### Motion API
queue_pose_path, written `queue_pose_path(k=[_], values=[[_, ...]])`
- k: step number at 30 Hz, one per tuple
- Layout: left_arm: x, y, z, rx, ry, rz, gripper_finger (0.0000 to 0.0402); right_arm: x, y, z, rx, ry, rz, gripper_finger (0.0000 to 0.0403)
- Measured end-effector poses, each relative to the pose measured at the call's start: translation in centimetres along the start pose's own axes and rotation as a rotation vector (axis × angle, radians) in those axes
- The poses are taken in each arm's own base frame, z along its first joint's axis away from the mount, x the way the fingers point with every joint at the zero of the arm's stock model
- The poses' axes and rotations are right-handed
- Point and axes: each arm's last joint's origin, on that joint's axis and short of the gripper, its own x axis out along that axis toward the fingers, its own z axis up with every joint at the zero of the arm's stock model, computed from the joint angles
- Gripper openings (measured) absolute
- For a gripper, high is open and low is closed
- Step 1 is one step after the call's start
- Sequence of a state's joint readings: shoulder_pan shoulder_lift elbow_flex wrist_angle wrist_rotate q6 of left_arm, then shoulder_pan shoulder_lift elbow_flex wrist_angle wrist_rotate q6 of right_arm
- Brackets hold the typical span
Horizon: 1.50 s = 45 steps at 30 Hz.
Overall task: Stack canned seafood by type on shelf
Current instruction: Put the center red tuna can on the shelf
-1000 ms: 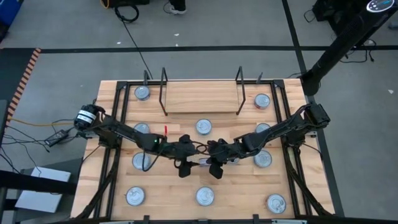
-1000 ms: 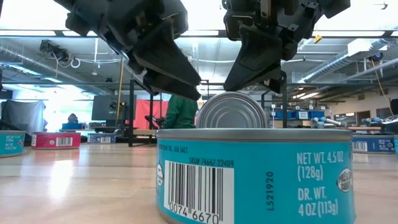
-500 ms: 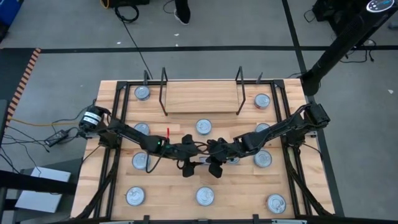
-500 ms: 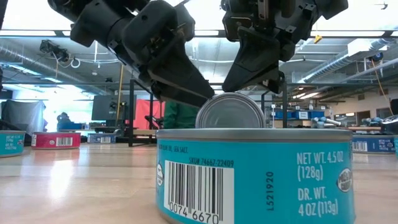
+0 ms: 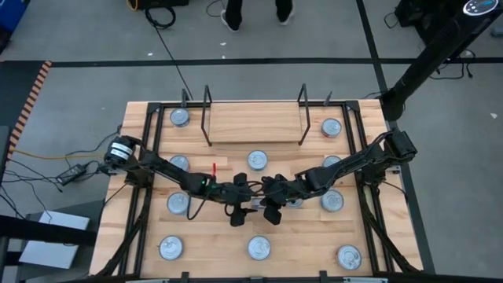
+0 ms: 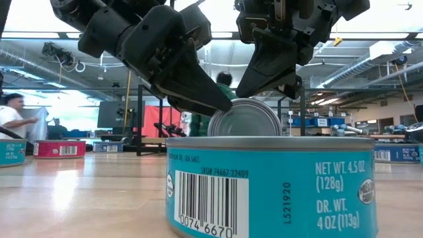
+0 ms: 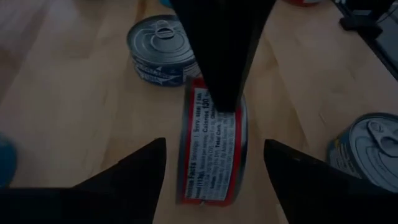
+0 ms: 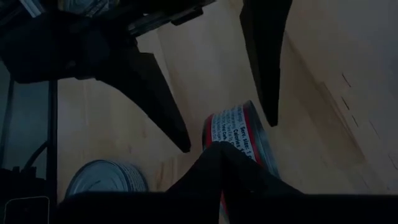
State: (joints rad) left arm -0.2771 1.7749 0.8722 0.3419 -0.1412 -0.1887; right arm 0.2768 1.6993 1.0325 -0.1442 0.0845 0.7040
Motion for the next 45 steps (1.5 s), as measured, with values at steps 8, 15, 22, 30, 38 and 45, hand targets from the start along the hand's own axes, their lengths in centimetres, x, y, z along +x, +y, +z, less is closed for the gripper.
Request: queue_pose_path(k=[8, 15, 22, 30, 38, 45], values=[[0.01, 0.02, 0.1, -0.001, -0.007, -0.014, 0.022, -0.01, -0.02, 0.05, 0.001, -0.002, 0.001, 0.0014], [0.01, 0.0, 0.09, 0.001, -0.003, -0.029, 0.0161, 0.01, -0.3, 0.29, 0.006, -0.006, -0.005, 0.0017], [-0.01, 0.01, 0.06, 0.003, 0.0, -0.029, 0.0132, 0.01, -0.25, 0.45, 0.004, -0.019, 0.004, 0.0014], [-0.01, 0.01, 0.04, 0.004, 0.002, -0.028, 0.0086, 0.01, -0.19, 0.41, 0.009, -0.004, 0.024, 0.0023], [0.0, 0.05, 0.01, 0.002, 0.005, -0.027, 0.0044, 0.01, -0.19, 0.4, 0.014, -0.002, 0.025, 0.0022], [-0.4, 0.08, 0.26, 0.0, 0.008, -0.025, 0.0015, -0.12, -0.17, 0.45, 0.029, -0.006, 0.025, 0.0024]])
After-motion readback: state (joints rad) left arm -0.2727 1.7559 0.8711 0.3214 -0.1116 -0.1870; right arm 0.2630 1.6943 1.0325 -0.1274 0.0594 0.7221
